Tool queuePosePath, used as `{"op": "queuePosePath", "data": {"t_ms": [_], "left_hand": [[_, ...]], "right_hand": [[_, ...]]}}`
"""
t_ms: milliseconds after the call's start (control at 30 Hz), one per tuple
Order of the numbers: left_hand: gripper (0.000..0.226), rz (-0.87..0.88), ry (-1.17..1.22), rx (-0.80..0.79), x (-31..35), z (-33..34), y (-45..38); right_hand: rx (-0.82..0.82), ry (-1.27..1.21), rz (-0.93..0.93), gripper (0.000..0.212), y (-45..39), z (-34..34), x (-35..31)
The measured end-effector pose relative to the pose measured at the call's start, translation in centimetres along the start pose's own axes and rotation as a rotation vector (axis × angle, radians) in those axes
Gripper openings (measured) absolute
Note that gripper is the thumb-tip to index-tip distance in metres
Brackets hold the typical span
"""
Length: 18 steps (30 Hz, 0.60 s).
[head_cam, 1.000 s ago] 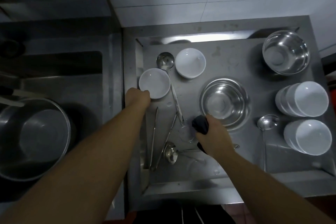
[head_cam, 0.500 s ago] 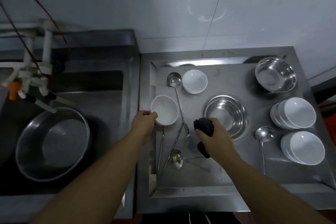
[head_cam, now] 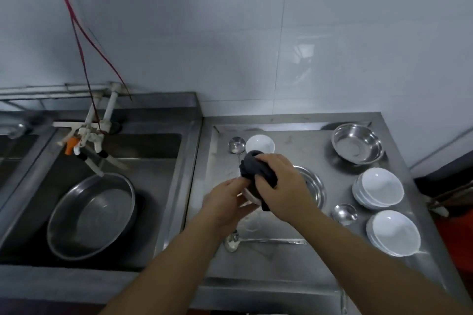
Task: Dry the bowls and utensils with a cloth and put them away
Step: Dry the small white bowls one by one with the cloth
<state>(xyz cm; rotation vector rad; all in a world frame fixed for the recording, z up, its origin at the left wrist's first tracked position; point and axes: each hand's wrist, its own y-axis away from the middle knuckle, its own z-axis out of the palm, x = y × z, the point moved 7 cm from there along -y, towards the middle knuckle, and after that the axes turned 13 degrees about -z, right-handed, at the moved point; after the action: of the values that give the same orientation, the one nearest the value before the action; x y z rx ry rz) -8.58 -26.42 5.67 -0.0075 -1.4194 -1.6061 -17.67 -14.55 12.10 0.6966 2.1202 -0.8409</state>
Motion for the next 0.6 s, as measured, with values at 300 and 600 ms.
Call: {"op": "queuePosePath", "data": {"t_ms": [300, 600], "left_hand": [[0.058, 0.115, 0.039, -0.175, -0.2, 6.0, 5.2], [0.088, 0.214, -0.002, -0.306, 0.9, 7.3, 7.0]], "right_hand": [[0.094, -0.149, -0.101, 0.039, 1.7, -6.5, -2.8], [0.046, -0.304, -0.103, 0.036, 0.8, -5.7, -5.6]]}}
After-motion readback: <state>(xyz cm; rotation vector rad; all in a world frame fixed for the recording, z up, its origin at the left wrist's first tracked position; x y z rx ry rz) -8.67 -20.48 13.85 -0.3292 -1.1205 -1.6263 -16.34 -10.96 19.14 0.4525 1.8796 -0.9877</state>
